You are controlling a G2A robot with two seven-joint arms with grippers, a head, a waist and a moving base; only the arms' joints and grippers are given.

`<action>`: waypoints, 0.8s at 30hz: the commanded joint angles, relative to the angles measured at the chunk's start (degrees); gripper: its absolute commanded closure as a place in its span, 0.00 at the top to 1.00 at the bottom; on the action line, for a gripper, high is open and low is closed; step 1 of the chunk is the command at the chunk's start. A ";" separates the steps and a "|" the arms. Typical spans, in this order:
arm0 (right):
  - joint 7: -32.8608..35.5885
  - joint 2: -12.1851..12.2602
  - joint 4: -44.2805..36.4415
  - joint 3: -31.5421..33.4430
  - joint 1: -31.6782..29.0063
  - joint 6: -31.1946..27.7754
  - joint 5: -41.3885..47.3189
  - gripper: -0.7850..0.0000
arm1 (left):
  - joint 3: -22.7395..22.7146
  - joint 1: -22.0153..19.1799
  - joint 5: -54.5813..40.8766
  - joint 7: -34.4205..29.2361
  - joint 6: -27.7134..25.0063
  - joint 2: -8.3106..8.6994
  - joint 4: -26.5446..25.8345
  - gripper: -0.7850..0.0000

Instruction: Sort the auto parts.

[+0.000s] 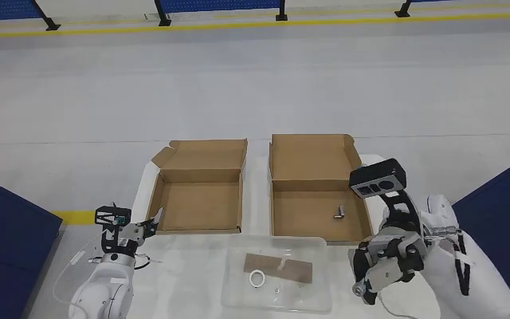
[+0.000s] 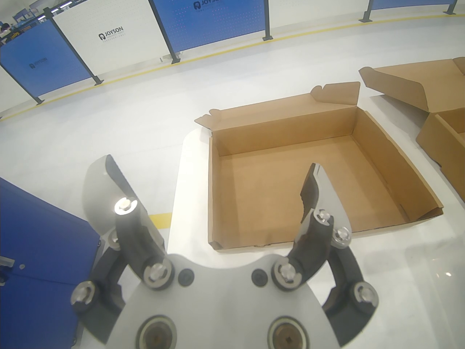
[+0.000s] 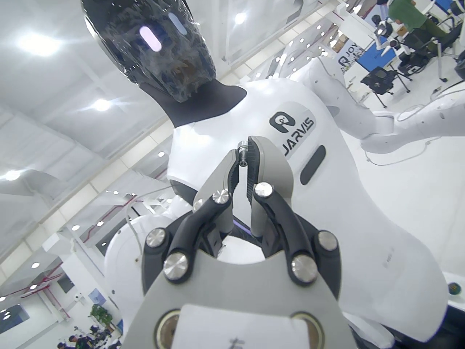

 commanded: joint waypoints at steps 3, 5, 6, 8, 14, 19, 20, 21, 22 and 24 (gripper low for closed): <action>-2.37 -0.98 0.54 -2.79 0.40 2.00 3.23 0.00 | 0.00 0.00 0.00 0.00 0.00 0.00 0.00 1.00; -3.50 -1.51 1.12 -4.17 0.48 2.61 4.65 0.00 | 0.00 0.00 0.00 0.00 0.00 0.00 0.00 1.00; -4.10 -1.80 1.42 -4.83 0.41 2.71 5.87 0.00 | 0.00 0.00 0.00 0.00 0.00 0.00 0.00 1.00; -5.12 -2.27 1.92 -5.78 0.28 2.78 7.66 0.00 | 0.00 0.00 0.00 0.00 0.00 0.00 0.00 1.00; -5.12 -2.27 1.92 -5.78 0.28 2.78 7.66 0.00 | 0.00 0.00 0.00 0.00 0.00 0.00 0.00 1.00; -7.52 -2.50 0.92 -5.66 -0.42 3.42 7.56 0.00 | 0.00 0.00 0.00 0.00 0.00 0.00 0.00 1.00; -8.14 -2.58 0.84 -5.60 -0.61 3.97 7.17 0.00 | 0.00 0.00 0.00 0.00 0.00 0.00 0.00 1.00; -8.79 -2.68 0.87 -5.51 -0.82 4.31 7.05 0.00 | 0.00 0.00 0.00 0.00 0.00 0.00 0.00 1.00; -9.30 -2.80 0.90 -5.51 -1.11 4.65 7.37 0.00 | 0.00 0.00 0.00 0.00 0.00 0.00 0.00 1.00; -9.93 -3.06 1.10 -5.43 -1.57 5.05 7.93 0.00 | 0.00 0.00 0.00 0.00 0.00 0.00 0.00 1.00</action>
